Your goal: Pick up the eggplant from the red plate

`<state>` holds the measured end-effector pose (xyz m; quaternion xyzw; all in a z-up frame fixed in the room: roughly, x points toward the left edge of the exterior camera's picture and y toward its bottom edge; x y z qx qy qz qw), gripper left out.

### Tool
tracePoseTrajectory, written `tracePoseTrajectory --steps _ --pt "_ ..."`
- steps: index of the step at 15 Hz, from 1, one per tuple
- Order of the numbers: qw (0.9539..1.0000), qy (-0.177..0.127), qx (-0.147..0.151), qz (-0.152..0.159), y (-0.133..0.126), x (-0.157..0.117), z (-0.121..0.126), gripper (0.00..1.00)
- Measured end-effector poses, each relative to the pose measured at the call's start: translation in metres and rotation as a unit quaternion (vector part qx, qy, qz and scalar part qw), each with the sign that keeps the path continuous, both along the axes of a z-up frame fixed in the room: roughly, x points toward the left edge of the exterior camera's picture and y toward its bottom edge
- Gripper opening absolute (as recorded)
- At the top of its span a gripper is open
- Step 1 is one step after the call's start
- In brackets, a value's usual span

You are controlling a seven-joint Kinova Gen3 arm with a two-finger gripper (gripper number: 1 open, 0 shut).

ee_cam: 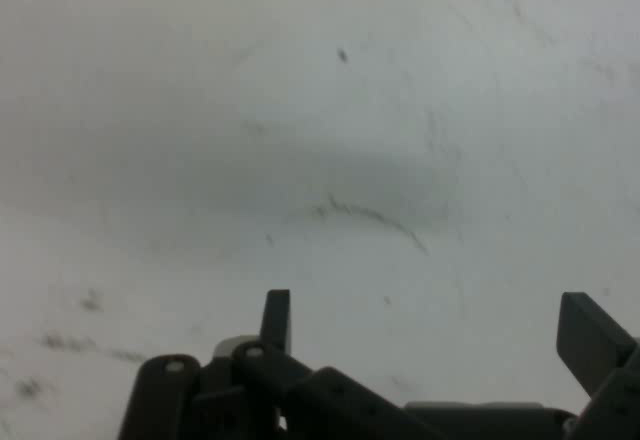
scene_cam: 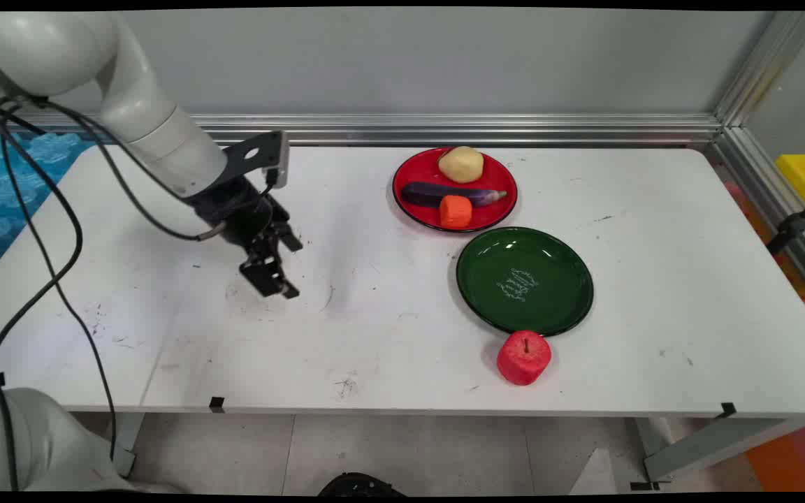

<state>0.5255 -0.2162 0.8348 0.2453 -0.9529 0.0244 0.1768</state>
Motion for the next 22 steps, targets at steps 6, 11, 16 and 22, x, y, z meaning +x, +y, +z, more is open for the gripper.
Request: tracePoseTrajectory --steps 6,11,16,22 --pt "0.999 0.009 -0.043 -0.004 -0.04 -0.011 0.01 1.0" --pt "0.9954 0.024 -0.092 -0.007 -0.094 -0.02 0.018 1.0" --pt "0.9902 0.049 -0.129 -0.023 -0.148 -0.032 0.016 1.0" --pt "0.9859 0.066 -0.147 -0.045 -0.195 -0.04 -0.002 1.0"
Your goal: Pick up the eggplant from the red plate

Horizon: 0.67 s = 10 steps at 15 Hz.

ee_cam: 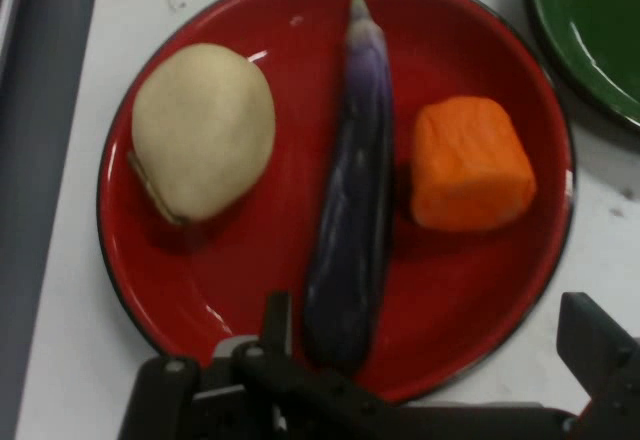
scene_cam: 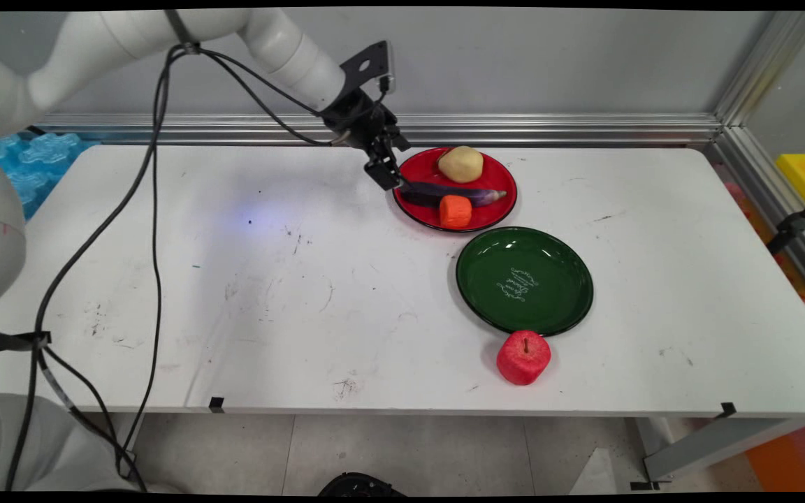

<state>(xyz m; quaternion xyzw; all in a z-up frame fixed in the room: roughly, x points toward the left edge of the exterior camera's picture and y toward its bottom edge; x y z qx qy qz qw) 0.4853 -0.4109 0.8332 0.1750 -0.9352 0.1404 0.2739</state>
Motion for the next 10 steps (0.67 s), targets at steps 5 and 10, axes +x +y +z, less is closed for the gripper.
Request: tracePoseTrajectory --steps 5,10 --pt "0.9999 -0.001 -0.001 -0.016 -0.023 -0.003 -0.023 1.0" --pt "0.9997 -0.001 -0.003 -0.026 -0.036 -0.005 -0.041 1.0"
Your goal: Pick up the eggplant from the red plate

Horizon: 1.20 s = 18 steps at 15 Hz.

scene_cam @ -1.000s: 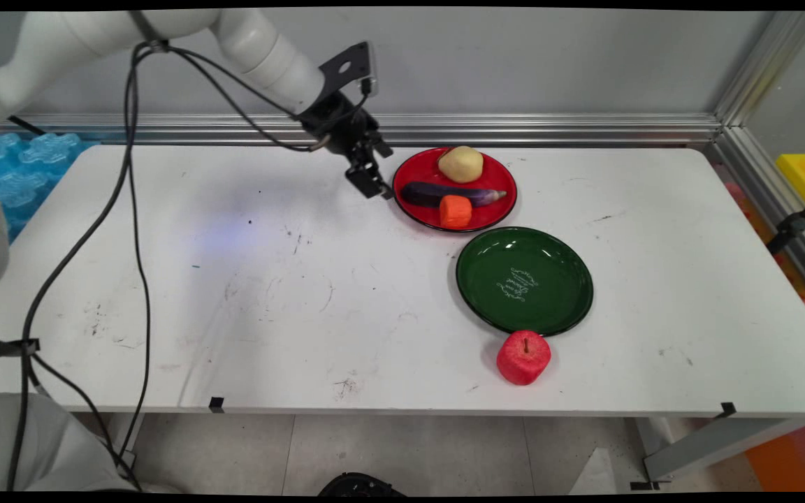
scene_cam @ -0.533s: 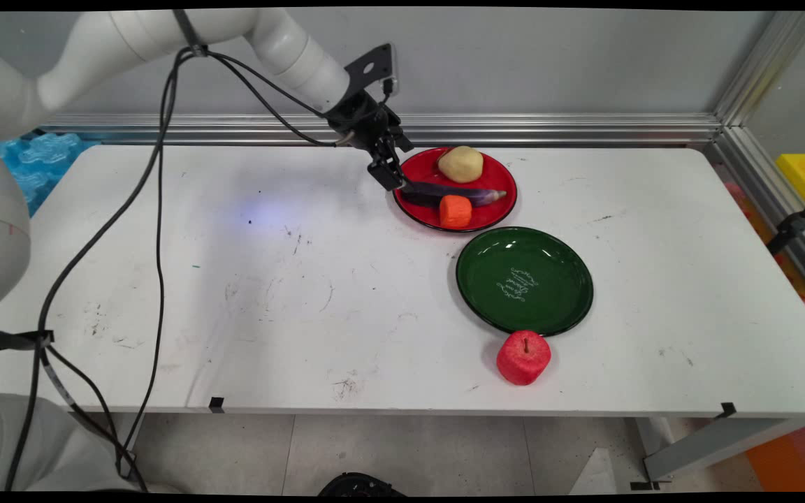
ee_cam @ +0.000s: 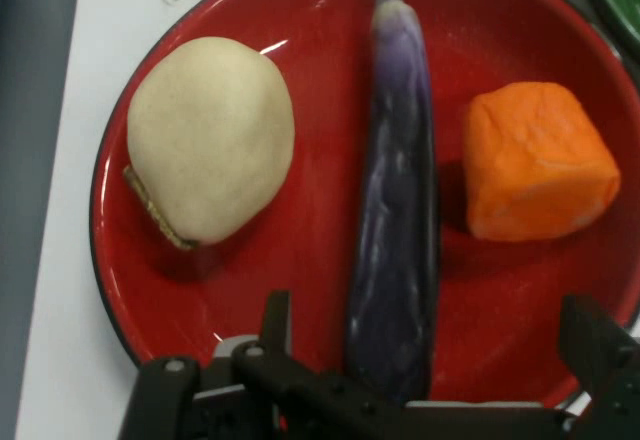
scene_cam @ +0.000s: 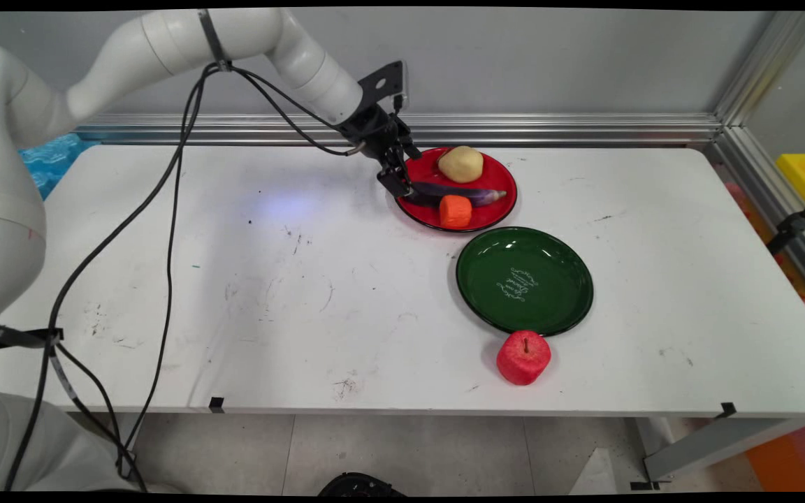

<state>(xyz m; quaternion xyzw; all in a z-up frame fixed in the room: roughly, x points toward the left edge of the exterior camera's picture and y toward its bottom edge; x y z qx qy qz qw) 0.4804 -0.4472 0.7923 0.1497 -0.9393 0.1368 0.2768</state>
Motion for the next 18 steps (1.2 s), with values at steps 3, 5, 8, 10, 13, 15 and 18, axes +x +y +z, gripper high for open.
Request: tracePoseTrajectory --steps 3,5,8,10,13,15,18 --pt "1.0 0.001 -0.001 -0.003 -0.007 -0.001 -0.01 1.0" --pt "1.0 0.002 -0.003 -0.005 -0.012 -0.003 -0.017 1.0" --pt "1.0 0.003 -0.002 -0.008 -0.016 -0.004 -0.026 1.0" --pt "0.9999 0.005 -0.002 -0.01 -0.019 -0.005 -0.032 1.0" --pt "0.9999 0.006 0.0 -0.011 -0.022 -0.007 -0.038 1.0" --pt "0.9999 0.008 0.001 -0.011 -0.023 -0.007 -0.041 0.0" --pt "0.9999 0.01 0.003 -0.012 -0.024 -0.008 -0.045 0.0"
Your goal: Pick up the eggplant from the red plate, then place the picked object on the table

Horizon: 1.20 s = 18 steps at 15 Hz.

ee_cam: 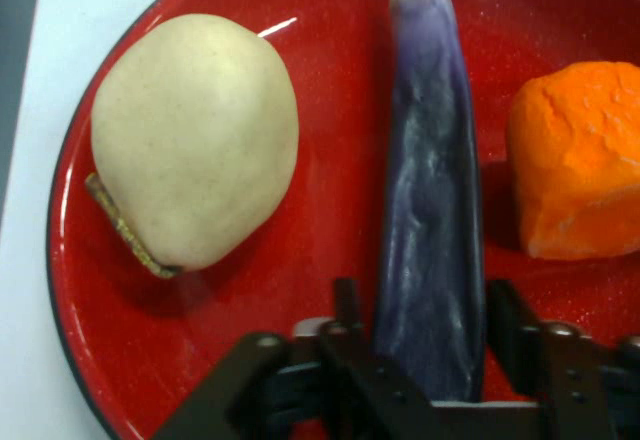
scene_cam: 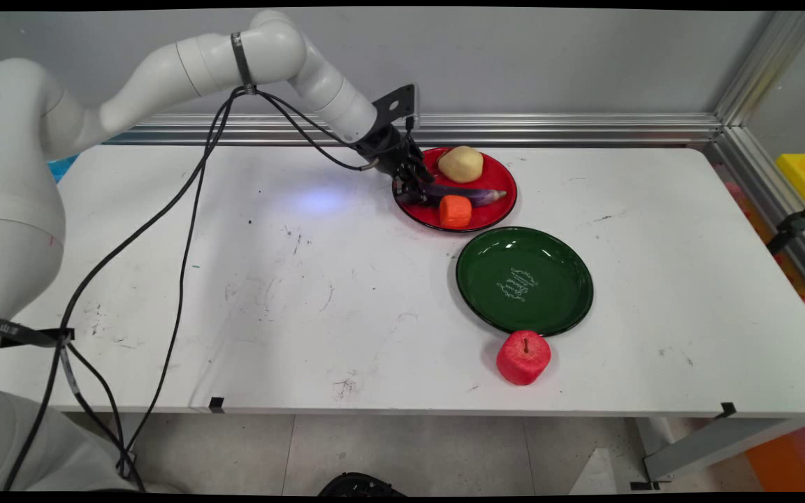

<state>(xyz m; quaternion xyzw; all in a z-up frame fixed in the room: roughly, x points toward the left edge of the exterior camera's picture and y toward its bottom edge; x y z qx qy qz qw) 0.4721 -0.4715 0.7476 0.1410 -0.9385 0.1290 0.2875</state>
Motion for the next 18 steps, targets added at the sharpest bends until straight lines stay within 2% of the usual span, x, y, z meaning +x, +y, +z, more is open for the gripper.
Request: tracePoseTrajectory --steps 6,9,13,18 --pt "1.0 0.0 0.005 -0.003 0.001 0.0 -0.002 0.0" --pt "1.0 0.001 0.003 -0.005 0.003 -0.001 0.006 0.0" --pt "0.9999 0.01 -0.01 0.001 0.006 -0.007 0.03 0.0" --pt "0.9992 0.017 -0.013 0.034 0.023 -0.005 0.062 0.0"
